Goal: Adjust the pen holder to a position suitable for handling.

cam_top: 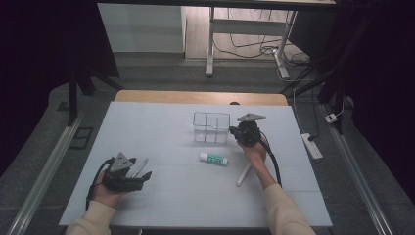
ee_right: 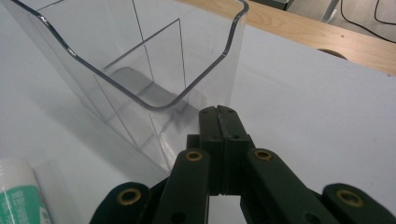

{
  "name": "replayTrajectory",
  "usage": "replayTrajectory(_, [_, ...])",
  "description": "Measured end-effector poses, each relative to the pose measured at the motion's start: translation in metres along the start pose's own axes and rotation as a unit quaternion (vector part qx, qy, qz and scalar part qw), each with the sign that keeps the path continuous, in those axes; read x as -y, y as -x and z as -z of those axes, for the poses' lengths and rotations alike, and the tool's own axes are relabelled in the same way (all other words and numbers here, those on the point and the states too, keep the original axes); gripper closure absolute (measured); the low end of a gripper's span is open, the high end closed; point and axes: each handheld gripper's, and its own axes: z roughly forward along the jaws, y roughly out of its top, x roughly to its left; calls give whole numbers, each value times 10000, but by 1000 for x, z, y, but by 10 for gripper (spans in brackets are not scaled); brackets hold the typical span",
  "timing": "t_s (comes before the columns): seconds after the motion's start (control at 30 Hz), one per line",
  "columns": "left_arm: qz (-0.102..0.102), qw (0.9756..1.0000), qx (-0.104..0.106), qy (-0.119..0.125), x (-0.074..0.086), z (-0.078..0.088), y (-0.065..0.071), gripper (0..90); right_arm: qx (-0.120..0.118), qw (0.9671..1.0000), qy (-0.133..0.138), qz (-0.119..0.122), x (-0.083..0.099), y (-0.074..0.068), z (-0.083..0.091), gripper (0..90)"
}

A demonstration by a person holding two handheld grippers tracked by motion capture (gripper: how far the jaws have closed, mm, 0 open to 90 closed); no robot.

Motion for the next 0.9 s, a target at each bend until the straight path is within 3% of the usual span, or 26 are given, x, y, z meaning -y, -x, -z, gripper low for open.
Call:
replayTrajectory(0.6, [69,9999,-77,-32,1,0,-1,208,-158,9999,59,28,-8,-14,-25,892])
replayTrajectory(0.7, [71,9999,-84,-45,1,-1,-2,207,-192,9998,67,-52,-8,-15,-26,892])
replayTrajectory(0.9, [94,9999,-88,-24,2,1,-3,208,-102,9999,97,33,-9,-13,-19,893])
